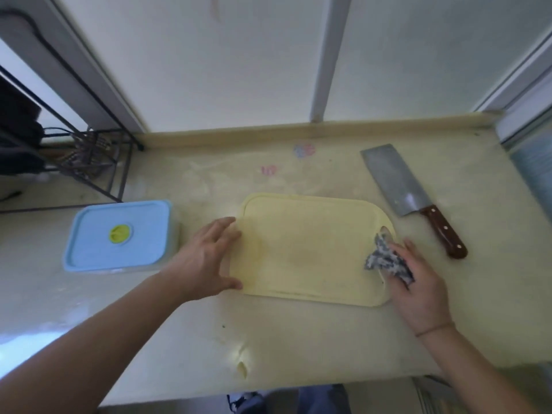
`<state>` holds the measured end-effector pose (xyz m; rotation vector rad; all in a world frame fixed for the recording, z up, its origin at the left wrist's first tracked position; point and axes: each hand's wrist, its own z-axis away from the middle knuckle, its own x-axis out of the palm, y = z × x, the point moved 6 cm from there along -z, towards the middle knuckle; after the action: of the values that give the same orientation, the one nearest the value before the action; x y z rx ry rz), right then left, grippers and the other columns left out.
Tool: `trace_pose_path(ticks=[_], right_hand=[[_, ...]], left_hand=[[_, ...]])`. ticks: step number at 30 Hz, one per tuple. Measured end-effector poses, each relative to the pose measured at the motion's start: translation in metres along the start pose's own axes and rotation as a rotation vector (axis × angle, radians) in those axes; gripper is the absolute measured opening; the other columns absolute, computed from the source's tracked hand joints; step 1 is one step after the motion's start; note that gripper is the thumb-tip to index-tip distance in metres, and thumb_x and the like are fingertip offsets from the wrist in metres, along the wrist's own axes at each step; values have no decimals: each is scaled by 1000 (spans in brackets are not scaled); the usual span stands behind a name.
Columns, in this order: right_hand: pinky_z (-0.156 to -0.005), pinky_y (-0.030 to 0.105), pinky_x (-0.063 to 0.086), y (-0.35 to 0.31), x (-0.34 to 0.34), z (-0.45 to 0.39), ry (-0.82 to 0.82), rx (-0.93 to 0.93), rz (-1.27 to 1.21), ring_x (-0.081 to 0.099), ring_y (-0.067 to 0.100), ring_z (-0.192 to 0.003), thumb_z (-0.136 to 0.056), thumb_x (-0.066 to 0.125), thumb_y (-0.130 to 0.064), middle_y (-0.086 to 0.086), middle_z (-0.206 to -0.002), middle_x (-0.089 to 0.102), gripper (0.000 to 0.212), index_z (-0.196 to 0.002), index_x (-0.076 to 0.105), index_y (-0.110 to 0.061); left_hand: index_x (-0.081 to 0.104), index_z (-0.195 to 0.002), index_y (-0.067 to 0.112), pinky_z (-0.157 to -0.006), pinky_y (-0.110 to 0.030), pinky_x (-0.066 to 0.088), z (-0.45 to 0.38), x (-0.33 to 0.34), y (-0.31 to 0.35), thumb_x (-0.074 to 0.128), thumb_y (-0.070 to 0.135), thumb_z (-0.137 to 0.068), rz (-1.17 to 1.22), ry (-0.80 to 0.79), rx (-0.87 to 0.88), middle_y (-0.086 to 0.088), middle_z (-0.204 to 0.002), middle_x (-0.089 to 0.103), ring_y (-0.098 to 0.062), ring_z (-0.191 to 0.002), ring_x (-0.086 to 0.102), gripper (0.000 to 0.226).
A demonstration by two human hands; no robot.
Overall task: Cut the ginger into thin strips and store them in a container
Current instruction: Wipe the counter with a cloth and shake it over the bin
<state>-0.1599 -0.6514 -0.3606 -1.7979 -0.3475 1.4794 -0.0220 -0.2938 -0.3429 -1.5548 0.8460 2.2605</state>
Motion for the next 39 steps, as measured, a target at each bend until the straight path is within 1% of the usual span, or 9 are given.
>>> trace_pose_path(ticks=[3, 10, 15, 18, 21, 26, 31, 36, 39], right_hand=[[-108, 36, 42, 2, 22, 0, 23, 77, 122, 62, 44, -131, -84, 71, 14, 23, -143, 62, 52, -134, 67, 1], [-103, 57, 55, -131, 146, 47, -69, -112, 39, 67, 33, -126, -77, 67, -2, 14, -133, 71, 49, -125, 74, -6], [-107, 26, 46, -177, 181, 52, -431, 41, -311, 64, 22, -126, -94, 61, -5, 11, -138, 69, 46, -139, 65, -11], [-88, 24, 54, -136, 102, 26, -56, 160, -469, 68, -1, -98, -88, 66, -16, 1, -109, 76, 37, -123, 73, -5], [-100, 2, 43, -64, 22, -2, 131, 65, -149, 63, -6, -118, -87, 66, 4, 3, -129, 70, 46, -133, 67, 1], [-115, 52, 36, -12, 24, 25, -80, 25, 228, 63, 39, -131, -74, 72, 21, 13, -141, 65, 67, -135, 67, -5], [-112, 36, 47, -117, 112, 76, -82, -49, -27, 71, 23, -119, -87, 45, -20, 7, -126, 75, 48, -122, 75, -9], [-100, 28, 50, -187, 176, 72, -409, 129, -391, 68, 25, -117, -101, 56, -19, 10, -128, 74, 36, -133, 70, -10], [-73, 15, 48, -158, 131, 47, -196, 247, -488, 70, 12, -88, -100, 67, -15, -2, -92, 75, 13, -108, 76, -8]], left_hand=[[69, -124, 3, -102, -65, 45, 7, 12, -16, 99, 51, -42, -39, -23, -17, -19, -135, 61, -46, -131, 52, 100], [71, -125, 18, -106, -68, 34, 10, 8, -19, 91, 65, -47, -180, 69, -17, -8, -138, 60, -48, -137, 44, 93], [70, -123, 17, -103, -66, 39, 6, 6, -17, 93, 54, -50, -298, 94, 77, -15, -137, 59, -48, -133, 44, 85], [64, -133, 21, -113, -57, 32, 3, 5, -15, 87, 72, -47, -326, 37, 32, -8, -147, 52, -35, -141, 32, 102], [57, -140, 24, -113, -60, 35, 1, 4, -11, 84, 74, -52, -349, -13, 55, -2, -150, 51, -34, -143, 38, 105], [70, -125, 20, -103, -64, 43, -3, 8, -5, 90, 69, -43, -357, 2, 105, -4, -135, 63, -38, -132, 54, 98], [68, -130, 22, -109, -67, 34, 0, 10, -6, 89, 68, -50, -330, 32, 101, -4, -138, 62, -37, -134, 51, 94], [41, -153, 27, -120, -60, 8, -3, 4, 2, 76, 25, -80, -421, -14, 133, -3, -160, 39, -36, -151, 26, 81], [33, -158, 23, -122, -55, 12, -8, 0, 8, 79, 48, -79, -423, -77, 181, -3, -163, 31, -33, -153, 21, 95]])
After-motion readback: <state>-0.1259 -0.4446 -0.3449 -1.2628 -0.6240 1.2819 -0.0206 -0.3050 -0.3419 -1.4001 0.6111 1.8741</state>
